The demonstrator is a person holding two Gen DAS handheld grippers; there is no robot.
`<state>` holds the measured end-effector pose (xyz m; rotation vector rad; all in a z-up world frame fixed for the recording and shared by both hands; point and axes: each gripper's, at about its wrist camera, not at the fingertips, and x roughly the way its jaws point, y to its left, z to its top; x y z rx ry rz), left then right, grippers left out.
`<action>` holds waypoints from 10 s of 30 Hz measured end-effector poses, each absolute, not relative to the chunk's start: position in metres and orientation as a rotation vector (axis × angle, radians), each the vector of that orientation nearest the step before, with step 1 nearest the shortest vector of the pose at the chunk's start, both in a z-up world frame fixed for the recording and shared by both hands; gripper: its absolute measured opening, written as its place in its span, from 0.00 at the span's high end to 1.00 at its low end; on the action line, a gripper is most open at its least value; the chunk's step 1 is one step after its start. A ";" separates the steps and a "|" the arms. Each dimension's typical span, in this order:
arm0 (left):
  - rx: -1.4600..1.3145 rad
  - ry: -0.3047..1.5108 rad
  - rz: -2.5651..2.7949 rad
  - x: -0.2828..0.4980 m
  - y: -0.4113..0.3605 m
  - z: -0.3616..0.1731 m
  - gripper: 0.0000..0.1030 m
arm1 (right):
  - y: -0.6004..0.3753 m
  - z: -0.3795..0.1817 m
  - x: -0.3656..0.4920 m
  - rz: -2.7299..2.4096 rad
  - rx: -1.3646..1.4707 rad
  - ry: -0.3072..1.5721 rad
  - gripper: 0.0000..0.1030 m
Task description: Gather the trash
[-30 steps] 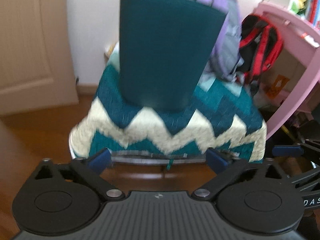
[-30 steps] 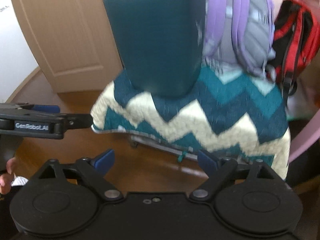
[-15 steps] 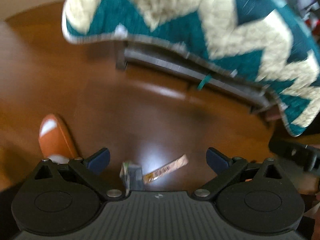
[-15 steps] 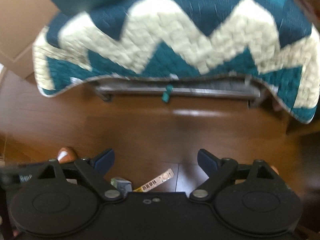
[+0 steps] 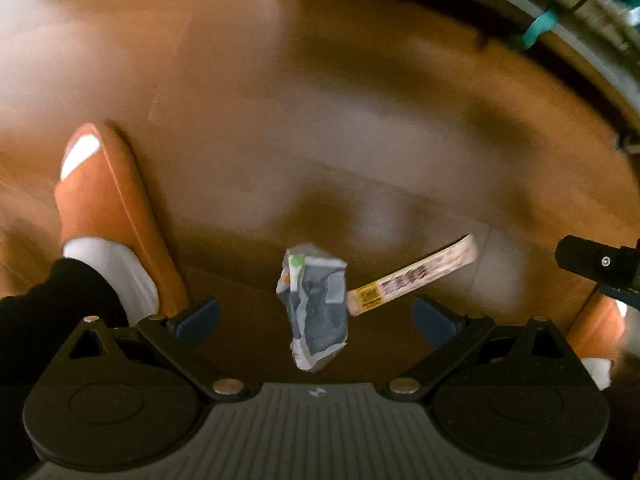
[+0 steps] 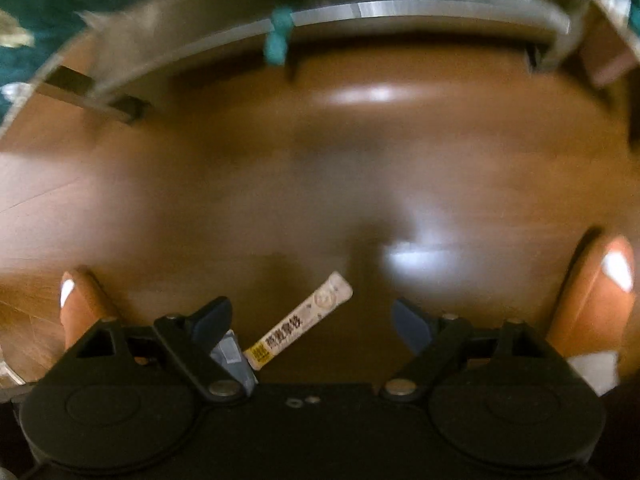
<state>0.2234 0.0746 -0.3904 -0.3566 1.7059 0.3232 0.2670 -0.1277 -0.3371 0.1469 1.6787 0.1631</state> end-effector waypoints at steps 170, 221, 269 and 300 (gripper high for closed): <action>-0.143 0.438 -0.017 0.310 0.060 0.166 0.94 | -0.124 0.233 0.305 0.322 -0.009 0.334 0.87; -0.117 0.733 0.054 0.443 0.083 0.123 0.30 | -0.047 0.171 0.417 0.413 -0.155 0.725 0.63; -0.102 0.552 0.091 0.303 0.063 0.258 0.00 | -0.089 0.300 0.323 0.430 -0.069 0.586 0.06; -0.091 0.529 0.090 0.291 0.063 0.289 0.00 | -0.097 0.321 0.320 0.421 -0.051 0.574 0.05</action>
